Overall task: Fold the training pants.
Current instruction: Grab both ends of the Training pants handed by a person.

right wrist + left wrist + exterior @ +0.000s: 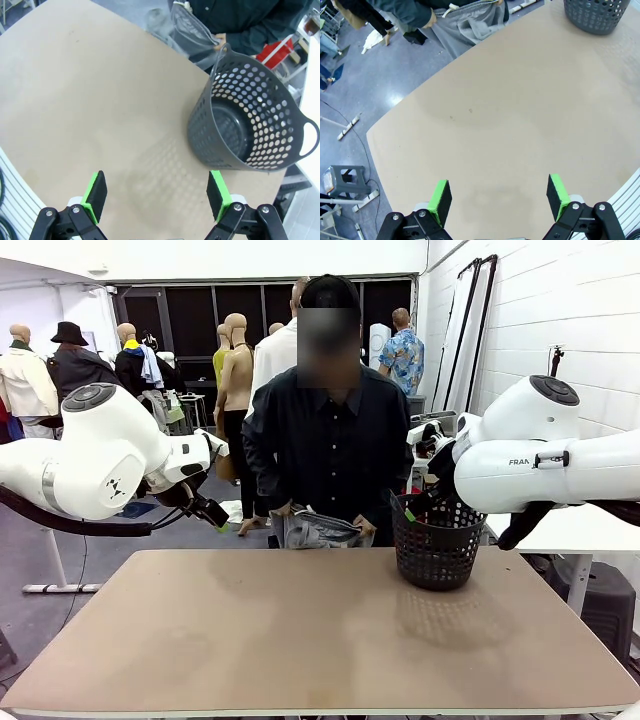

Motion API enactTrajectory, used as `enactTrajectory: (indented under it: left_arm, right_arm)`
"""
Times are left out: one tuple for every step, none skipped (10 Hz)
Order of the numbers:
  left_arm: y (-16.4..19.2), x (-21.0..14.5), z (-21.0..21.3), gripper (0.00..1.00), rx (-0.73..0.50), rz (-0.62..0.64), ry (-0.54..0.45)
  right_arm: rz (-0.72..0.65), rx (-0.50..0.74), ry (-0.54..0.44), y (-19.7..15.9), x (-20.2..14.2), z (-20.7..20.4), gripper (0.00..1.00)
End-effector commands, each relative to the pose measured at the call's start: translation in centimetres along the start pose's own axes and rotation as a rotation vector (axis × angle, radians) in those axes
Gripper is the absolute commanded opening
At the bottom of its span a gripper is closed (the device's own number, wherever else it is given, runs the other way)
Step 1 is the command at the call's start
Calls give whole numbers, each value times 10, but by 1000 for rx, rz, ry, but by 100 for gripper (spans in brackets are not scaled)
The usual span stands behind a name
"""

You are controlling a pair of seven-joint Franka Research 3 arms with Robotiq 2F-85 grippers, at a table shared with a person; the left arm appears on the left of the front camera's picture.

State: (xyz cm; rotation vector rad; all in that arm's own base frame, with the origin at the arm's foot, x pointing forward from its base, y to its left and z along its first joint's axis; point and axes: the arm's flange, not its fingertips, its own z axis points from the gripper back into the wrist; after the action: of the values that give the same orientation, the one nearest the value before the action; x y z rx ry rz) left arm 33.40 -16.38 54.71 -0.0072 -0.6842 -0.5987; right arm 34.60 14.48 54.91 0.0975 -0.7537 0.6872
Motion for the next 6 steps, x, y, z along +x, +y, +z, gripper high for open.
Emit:
enactTrajectory:
  left_arm:
    - [0,0,0,100,0,-12,-1]
    - [0,0,0,100,0,-12,-1]
    - [0,0,0,100,0,-12,-1]
    - [0,0,0,100,0,-12,-1]
    - [0,0,0,100,0,-12,-1]
    - [0,0,0,100,0,-12,-1]
  right_arm:
    - [0,-1,-3,0,0,0,100]
    - [0,-1,-3,0,0,0,100]
    - [0,-1,-3,0,0,0,100]
    - [0,-1,-3,0,0,0,100]
    - [0,-1,-3,0,0,0,100]
    - [0,-1,-3,0,0,0,100]
